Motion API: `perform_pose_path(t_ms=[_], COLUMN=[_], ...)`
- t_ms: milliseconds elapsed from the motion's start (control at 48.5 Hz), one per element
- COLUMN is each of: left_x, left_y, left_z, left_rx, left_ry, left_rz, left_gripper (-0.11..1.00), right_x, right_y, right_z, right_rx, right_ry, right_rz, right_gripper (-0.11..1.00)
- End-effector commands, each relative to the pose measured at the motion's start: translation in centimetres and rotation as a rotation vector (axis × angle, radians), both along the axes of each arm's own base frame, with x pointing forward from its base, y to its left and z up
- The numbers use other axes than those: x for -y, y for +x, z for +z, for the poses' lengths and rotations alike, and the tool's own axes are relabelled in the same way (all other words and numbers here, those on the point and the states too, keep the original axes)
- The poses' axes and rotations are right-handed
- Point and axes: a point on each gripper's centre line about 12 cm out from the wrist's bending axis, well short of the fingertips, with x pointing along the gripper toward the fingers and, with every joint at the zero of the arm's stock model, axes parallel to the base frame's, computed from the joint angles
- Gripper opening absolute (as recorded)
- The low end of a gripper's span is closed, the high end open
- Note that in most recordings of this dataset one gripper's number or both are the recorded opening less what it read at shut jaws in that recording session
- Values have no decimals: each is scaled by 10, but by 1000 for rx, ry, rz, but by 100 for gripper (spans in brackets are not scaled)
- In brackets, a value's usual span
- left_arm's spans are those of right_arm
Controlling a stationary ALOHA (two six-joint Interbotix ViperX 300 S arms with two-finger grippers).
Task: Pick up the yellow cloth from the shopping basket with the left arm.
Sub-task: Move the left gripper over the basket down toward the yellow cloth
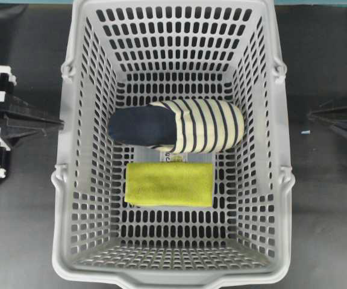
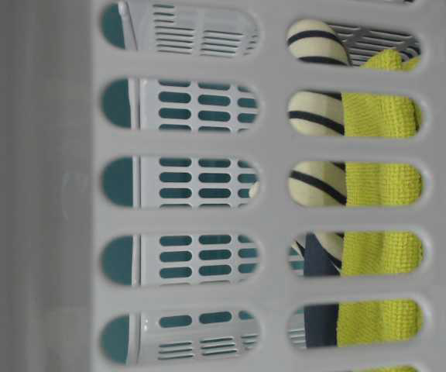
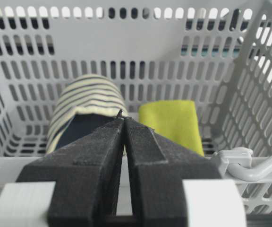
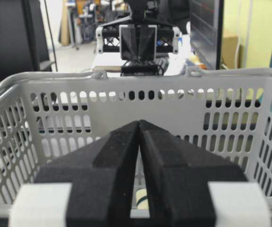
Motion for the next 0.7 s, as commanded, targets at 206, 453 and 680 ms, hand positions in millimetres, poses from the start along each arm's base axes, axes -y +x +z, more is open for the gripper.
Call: perform_pose_path(t_ms=[206,453,680], left_x=[4,6,14], left_y=[16,55,98], left_z=[49,68,74], left_rx=[-120,-377,-544], left_ry=[-15,0,11], left_rz=[-16,-13,-30], left_gripper=[0,0,0], right_x=[-1,-1,-1], right_y=[4,9,9], right_z=[3,-12,-13], right_rx=[-17,-136,-161], right_ry=[50,58,57], right_rz=[6,5,5], right_gripper=[0,0,8])
